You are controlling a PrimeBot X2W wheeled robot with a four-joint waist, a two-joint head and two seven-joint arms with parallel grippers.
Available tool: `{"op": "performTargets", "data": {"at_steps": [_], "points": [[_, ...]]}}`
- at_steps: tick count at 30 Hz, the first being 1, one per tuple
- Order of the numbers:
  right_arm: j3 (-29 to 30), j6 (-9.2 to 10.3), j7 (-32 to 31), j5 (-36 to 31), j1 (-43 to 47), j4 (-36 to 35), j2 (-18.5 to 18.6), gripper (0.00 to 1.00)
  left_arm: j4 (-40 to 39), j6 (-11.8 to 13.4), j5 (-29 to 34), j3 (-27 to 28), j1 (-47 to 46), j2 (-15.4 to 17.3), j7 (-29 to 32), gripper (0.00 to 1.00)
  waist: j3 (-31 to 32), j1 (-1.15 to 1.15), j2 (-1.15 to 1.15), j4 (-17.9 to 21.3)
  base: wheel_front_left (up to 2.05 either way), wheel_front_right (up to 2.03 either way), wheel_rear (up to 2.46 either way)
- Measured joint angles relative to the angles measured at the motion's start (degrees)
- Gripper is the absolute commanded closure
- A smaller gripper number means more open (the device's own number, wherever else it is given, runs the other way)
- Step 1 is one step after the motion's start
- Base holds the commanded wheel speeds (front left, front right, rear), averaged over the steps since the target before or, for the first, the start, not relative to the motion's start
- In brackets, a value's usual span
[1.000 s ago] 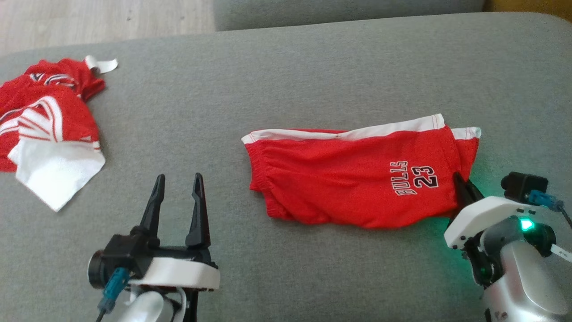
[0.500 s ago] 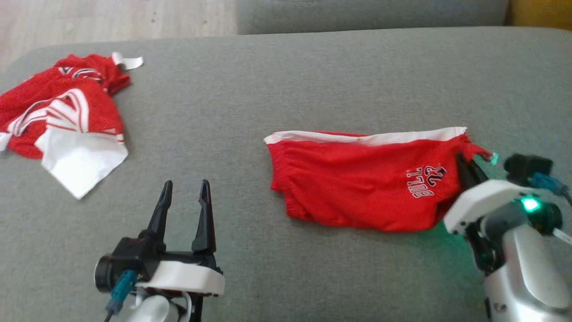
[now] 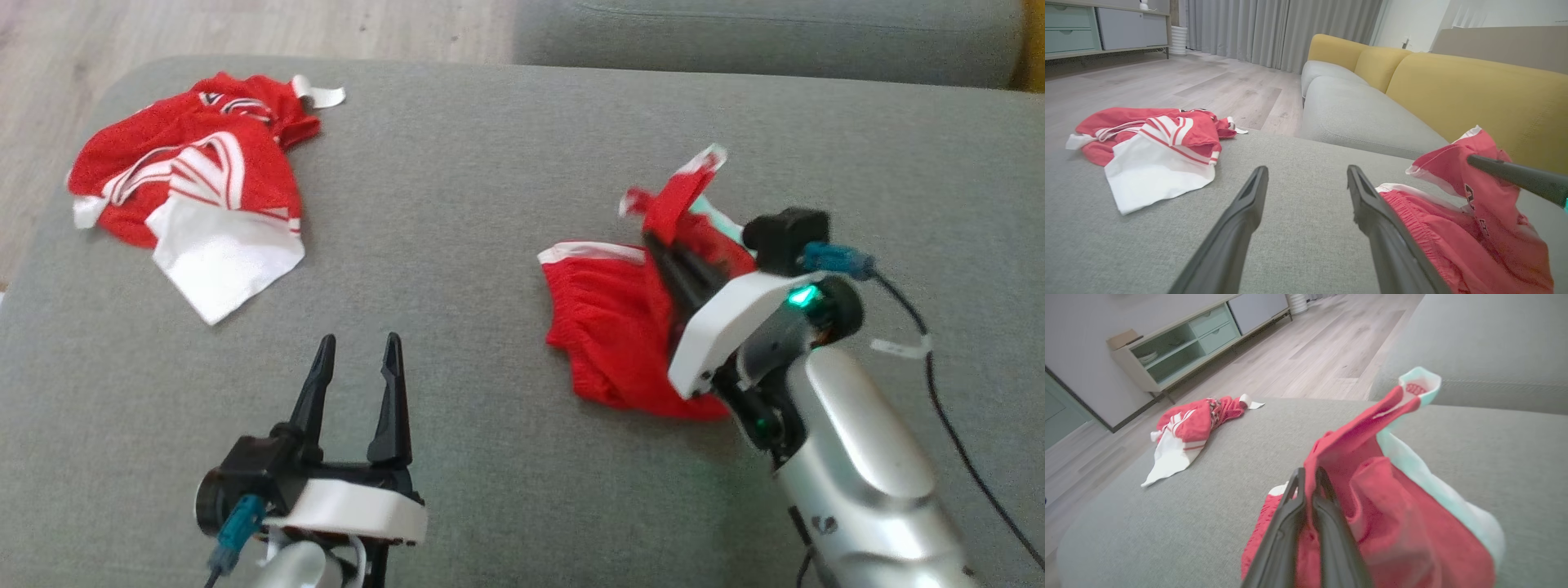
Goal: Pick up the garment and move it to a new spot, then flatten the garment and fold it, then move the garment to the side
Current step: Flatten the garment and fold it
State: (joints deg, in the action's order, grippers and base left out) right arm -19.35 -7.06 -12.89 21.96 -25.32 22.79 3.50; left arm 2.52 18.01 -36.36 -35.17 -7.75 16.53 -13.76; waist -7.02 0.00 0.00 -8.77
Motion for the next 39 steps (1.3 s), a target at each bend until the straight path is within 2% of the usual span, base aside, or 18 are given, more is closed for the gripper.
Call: {"op": "performTargets", "data": {"at_steps": [5, 6, 7, 8, 9, 15, 22, 27, 36, 39], "points": [[-4.26, 0.00, 0.19, 2.29, 0.07, 3.35, 0.01, 1.00, 0.93, -0.64, -0.04, 0.01, 0.00, -0.70, -0.02, 0.00, -0.41, 0.00, 0.00, -1.82, 0.00, 0.00, 0.00], [-4.93, 0.00, 0.21, 2.26, 0.07, 4.01, 0.02, 0.88, 1.01, -0.90, -0.04, 0.02, 0.00, -0.75, -0.04, 0.00, -0.50, 0.00, 0.00, -2.02, 0.00, 0.00, 0.00], [-5.39, 0.00, 0.32, 2.26, 0.07, 4.50, 0.02, 0.68, 1.07, -0.91, -0.04, 0.02, 0.00, -0.80, -0.21, 0.00, -0.60, 0.00, 0.00, -2.16, 0.00, 0.00, 0.00], [-5.93, 0.00, 0.47, 2.26, 0.06, 4.92, 0.02, 0.26, 1.14, -0.91, -0.04, 0.05, 0.00, -0.88, -0.21, 0.00, -0.69, 0.00, 0.00, -2.28, 0.00, 0.00, 0.00], [-6.41, 0.00, 0.85, 2.26, 0.06, 5.25, 0.04, 0.00, 1.21, -0.92, -0.03, 0.08, 0.00, -0.94, -0.22, 0.00, -0.78, 0.00, 0.00, -2.33, 0.00, 0.00, 0.00], [-8.28, 0.00, 2.60, 2.77, -0.07, 5.03, 0.05, 0.00, 1.40, -0.91, -0.02, 0.40, 0.00, -1.04, -0.48, 0.00, -1.04, 0.00, 0.00, -1.67, 0.00, 0.00, 0.00], [-8.86, 0.00, 5.17, 3.75, -0.12, 0.55, 0.09, 0.00, 1.68, -0.92, 0.16, 0.76, 0.01, -1.51, -0.52, 0.00, -0.89, 0.00, 0.00, 0.37, 0.00, 0.00, 0.00], [-4.21, 0.00, 7.05, 2.76, -0.10, -0.86, 0.09, 0.00, 1.67, -0.91, 0.23, 1.27, 0.01, -1.53, -0.52, 0.00, -0.82, 0.00, 0.00, 1.52, 0.00, 0.00, 0.00], [6.78, 0.00, 8.37, -3.56, 0.76, -0.53, 0.09, 0.00, 1.58, -0.90, 0.25, 1.44, 0.01, -1.49, -0.52, 0.00, -1.46, 0.00, 0.00, 1.77, 0.00, 0.00, 0.00], [8.26, 0.00, 8.37, -4.46, 2.01, 0.12, 0.09, 0.00, 1.49, -0.90, 0.60, 1.45, 0.00, -1.46, -0.52, 0.00, -1.82, 0.00, 0.00, 1.65, 0.00, 0.00, 0.00]]}}
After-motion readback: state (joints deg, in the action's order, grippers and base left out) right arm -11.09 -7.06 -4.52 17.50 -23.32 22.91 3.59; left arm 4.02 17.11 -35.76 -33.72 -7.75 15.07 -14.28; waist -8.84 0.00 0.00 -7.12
